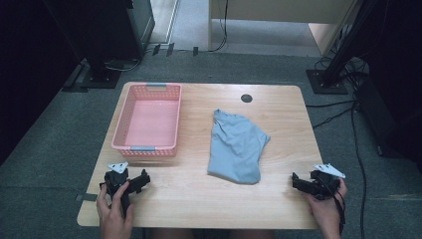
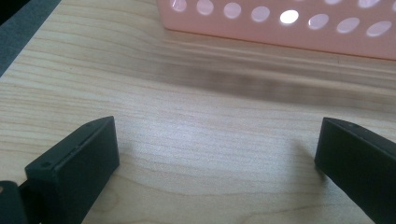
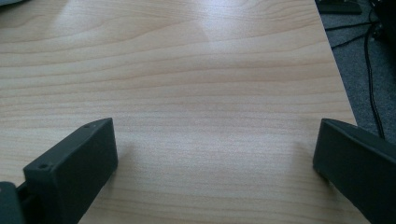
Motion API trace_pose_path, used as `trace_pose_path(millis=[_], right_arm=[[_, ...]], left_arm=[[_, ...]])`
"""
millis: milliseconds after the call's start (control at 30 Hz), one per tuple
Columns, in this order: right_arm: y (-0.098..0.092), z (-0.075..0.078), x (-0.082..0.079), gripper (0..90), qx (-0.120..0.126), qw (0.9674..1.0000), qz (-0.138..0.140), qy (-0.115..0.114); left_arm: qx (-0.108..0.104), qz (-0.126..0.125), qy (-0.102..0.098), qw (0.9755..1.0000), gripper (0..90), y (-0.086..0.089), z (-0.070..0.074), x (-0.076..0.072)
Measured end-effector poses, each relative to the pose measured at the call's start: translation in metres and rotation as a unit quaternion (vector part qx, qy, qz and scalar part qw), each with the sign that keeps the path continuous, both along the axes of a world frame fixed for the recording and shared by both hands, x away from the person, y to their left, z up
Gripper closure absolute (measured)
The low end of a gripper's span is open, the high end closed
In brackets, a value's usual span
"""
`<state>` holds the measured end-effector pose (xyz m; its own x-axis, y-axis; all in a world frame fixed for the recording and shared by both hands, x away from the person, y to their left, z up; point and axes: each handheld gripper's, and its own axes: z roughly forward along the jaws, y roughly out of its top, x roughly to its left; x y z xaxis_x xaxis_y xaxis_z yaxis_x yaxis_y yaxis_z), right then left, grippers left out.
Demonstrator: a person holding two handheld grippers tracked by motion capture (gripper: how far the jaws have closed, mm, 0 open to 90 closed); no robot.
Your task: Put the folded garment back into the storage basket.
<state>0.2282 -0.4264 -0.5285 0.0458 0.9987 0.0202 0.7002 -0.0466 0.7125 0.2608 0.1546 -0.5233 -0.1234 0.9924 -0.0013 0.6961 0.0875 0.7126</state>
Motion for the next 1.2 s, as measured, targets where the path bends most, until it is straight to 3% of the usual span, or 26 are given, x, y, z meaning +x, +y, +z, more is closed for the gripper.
trace_pose_path(millis=[400,500,767,933,1200], right_arm=[[0.001,0.001,-0.001,0.2,0.000,1.0000,0.002,0.002],[-0.001,0.004,-0.003,0.4,0.013,0.9999,-0.008,0.001],[0.006,0.020,-0.003,0.4,0.034,0.9992,-0.011,-0.020],[0.011,0.031,0.002,0.4,0.026,0.9994,-0.001,-0.021],[0.026,0.045,0.011,0.6,0.034,0.9987,0.024,-0.028]], left_arm=[[0.000,0.000,0.000,1.0000,0.0,0.000,0.000,0.000],[0.000,0.000,0.000,1.0000,0.0,0.000,0.000,0.000],[0.000,-0.001,0.000,1.0000,0.0,0.000,0.000,0.000],[0.000,-0.001,0.000,1.0000,0.0,0.000,0.000,0.000],[0.000,0.000,0.000,1.0000,0.0,0.000,0.000,0.000]])
